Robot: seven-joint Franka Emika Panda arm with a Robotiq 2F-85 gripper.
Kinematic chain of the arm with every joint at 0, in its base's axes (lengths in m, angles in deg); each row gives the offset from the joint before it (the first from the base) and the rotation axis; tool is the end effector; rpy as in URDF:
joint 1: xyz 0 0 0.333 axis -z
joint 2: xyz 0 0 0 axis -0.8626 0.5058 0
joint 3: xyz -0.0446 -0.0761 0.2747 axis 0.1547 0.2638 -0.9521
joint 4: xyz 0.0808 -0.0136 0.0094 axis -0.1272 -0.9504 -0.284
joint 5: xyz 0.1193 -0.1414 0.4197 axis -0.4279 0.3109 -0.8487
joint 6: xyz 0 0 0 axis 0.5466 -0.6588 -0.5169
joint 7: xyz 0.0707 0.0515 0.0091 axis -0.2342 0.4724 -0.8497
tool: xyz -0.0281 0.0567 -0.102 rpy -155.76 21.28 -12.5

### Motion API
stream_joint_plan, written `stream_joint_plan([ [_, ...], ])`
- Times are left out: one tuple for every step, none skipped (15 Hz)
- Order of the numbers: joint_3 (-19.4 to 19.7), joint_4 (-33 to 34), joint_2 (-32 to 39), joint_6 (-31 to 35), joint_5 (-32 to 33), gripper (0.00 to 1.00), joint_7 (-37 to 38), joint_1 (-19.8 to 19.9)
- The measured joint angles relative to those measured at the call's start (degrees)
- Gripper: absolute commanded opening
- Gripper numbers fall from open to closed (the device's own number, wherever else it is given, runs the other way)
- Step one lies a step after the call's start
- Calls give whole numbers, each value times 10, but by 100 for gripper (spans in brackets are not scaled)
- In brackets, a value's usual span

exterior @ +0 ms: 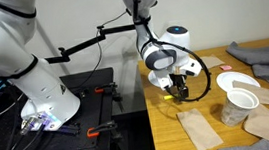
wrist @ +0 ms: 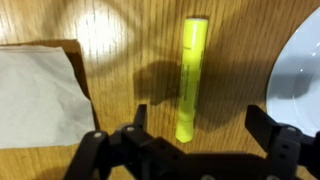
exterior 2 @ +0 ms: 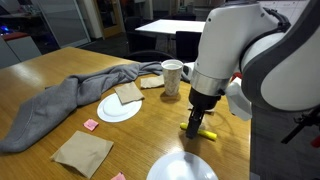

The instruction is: Put the marker in the cup

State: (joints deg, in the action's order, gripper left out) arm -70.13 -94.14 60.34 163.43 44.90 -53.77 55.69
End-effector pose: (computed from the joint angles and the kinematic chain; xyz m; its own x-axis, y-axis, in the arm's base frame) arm 0.5049 0.0552 -0.0522 0.9911 0.0637 0.1165 0.0671 -0.9974 -0.0258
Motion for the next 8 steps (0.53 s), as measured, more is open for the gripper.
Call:
stream_joint_plan([
  [1,3,4,0,0,74,0,0],
  [1,7,8,0,0,68,0,0],
  [2,9,11,0,0,58,0,0],
  [3,12,14,0,0,51,0,0],
  [3,15,16,0,0,42,0,0],
  [3,17,18,0,0,36,0,0],
  [3,19,20,0,0,27,0,0],
  [3,21,22,0,1,20,0,0],
])
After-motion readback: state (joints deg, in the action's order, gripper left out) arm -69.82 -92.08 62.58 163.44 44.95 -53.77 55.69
